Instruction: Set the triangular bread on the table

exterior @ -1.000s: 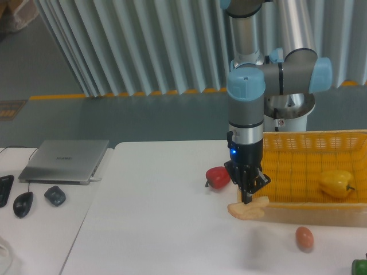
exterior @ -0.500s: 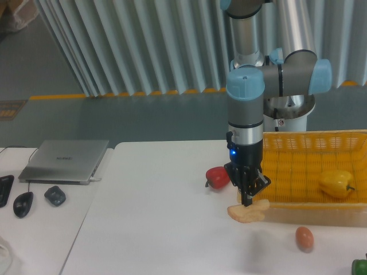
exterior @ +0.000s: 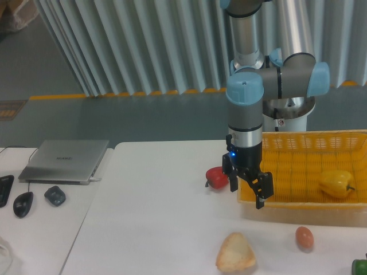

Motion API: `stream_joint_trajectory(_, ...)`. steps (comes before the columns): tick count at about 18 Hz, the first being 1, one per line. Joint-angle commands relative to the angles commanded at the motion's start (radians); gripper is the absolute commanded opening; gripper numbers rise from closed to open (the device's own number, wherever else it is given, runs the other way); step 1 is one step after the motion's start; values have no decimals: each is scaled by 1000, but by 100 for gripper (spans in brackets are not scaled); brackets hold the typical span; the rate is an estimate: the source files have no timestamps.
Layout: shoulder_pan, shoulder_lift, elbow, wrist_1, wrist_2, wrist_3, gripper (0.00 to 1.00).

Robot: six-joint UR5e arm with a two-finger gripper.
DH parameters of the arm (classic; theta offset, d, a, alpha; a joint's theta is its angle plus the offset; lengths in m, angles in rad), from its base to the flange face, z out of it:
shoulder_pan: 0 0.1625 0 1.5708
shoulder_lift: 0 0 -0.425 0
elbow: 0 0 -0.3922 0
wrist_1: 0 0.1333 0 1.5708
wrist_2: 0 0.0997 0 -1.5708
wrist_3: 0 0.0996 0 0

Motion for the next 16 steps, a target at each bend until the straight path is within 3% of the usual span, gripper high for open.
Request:
stream_joint_trajectory(6,-40,2,-12,-5,84,8,100)
stream_joint_trajectory(13,-41,34,-9,-234,132,196,100)
stream_joint_trajectory(16,-38,60,-11,-281,133,257,100)
